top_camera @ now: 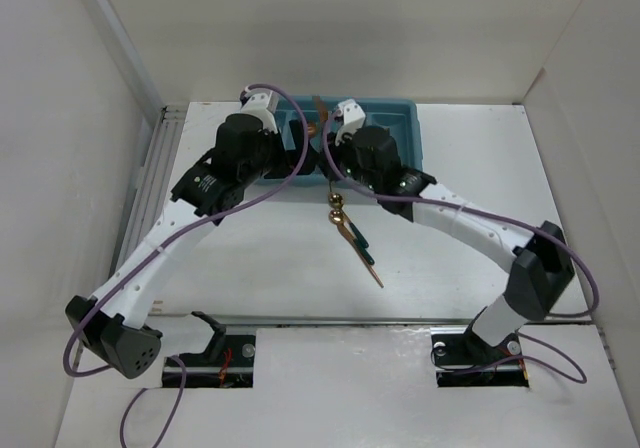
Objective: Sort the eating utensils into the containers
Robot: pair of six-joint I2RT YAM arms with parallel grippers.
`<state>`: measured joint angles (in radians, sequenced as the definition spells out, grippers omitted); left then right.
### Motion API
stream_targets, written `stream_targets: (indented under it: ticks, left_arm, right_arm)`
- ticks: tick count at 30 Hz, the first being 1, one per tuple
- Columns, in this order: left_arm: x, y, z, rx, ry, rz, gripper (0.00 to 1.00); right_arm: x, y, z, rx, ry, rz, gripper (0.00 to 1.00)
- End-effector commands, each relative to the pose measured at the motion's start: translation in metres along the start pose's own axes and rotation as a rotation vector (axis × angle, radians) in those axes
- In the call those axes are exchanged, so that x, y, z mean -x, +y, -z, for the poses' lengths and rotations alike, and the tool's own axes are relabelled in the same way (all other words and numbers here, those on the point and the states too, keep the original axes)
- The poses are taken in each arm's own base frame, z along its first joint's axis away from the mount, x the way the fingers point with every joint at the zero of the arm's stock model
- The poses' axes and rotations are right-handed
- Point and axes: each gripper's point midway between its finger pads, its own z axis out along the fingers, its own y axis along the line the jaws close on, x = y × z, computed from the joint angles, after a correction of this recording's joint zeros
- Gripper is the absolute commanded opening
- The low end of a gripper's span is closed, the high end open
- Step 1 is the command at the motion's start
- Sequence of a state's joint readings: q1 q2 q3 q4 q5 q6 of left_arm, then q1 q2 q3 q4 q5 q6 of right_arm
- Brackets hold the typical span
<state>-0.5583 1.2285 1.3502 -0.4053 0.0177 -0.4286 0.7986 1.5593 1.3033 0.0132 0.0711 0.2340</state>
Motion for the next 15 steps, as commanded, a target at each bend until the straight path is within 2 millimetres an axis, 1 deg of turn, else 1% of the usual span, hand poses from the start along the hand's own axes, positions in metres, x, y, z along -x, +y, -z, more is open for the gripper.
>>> stream_targets:
  ticks: [1, 2, 3, 4, 5, 6, 7, 8, 9, 10, 11, 12, 15]
  left_arm:
    - [-0.001, 0.013, 0.005, 0.059, 0.007, -0.032, 1.0]
    - [0.002, 0.02, 0.004, 0.087, -0.006, -0.028, 1.0]
    - [0.0, 0.032, 0.004, 0.133, -0.002, -0.036, 1.0]
    - [0.0, 0.034, 0.004, 0.141, -0.006, -0.037, 1.0]
    - [-0.004, 0.042, 0.003, 0.161, 0.01, -0.043, 1.0]
    - [-0.008, 0.049, 0.001, 0.178, 0.019, -0.039, 1.0]
    - [-0.008, 0.049, 0.001, 0.178, 0.019, -0.039, 1.0]
    - [-0.009, 0.054, 0.003, 0.189, 0.017, -0.034, 1.0]
    - [-0.011, 0.06, 0.002, 0.204, 0.022, -0.028, 1.0]
    - [-0.011, 0.061, 0.002, 0.204, 0.023, -0.037, 1.0]
    - [-0.009, 0.065, 0.003, 0.213, 0.019, -0.032, 1.0]
    - [-0.011, 0.072, 0.002, 0.235, 0.021, -0.028, 1.0]
    - [-0.009, 0.076, 0.002, 0.244, 0.019, -0.044, 1.0]
  right_arm:
    - [0.048, -0.063, -0.035, -0.153, -0.127, -0.03, 0.0]
    - [0.046, -0.078, -0.044, -0.182, -0.11, -0.034, 0.0]
    - [0.047, -0.104, -0.051, -0.236, -0.098, -0.043, 0.0]
    - [0.06, -0.113, -0.058, -0.262, -0.101, -0.046, 0.0]
    - [0.035, -0.132, -0.08, -0.303, -0.039, -0.049, 0.0]
    - [0.031, -0.146, -0.087, -0.343, -0.024, -0.051, 0.0]
    - [0.043, -0.159, -0.092, -0.372, -0.027, -0.056, 0.0]
    - [0.015, -0.168, -0.111, -0.386, 0.036, -0.056, 0.0]
    - [0.011, -0.181, -0.116, -0.417, 0.05, -0.058, 0.0]
    - [0.004, -0.184, -0.123, -0.421, 0.071, -0.058, 0.0]
    - [0.007, -0.186, -0.127, -0.435, 0.084, -0.057, 0.0]
    - [-0.014, -0.198, -0.136, -0.454, 0.13, -0.059, 0.0]
    - [-0.032, -0.198, -0.146, -0.437, 0.175, -0.062, 0.0]
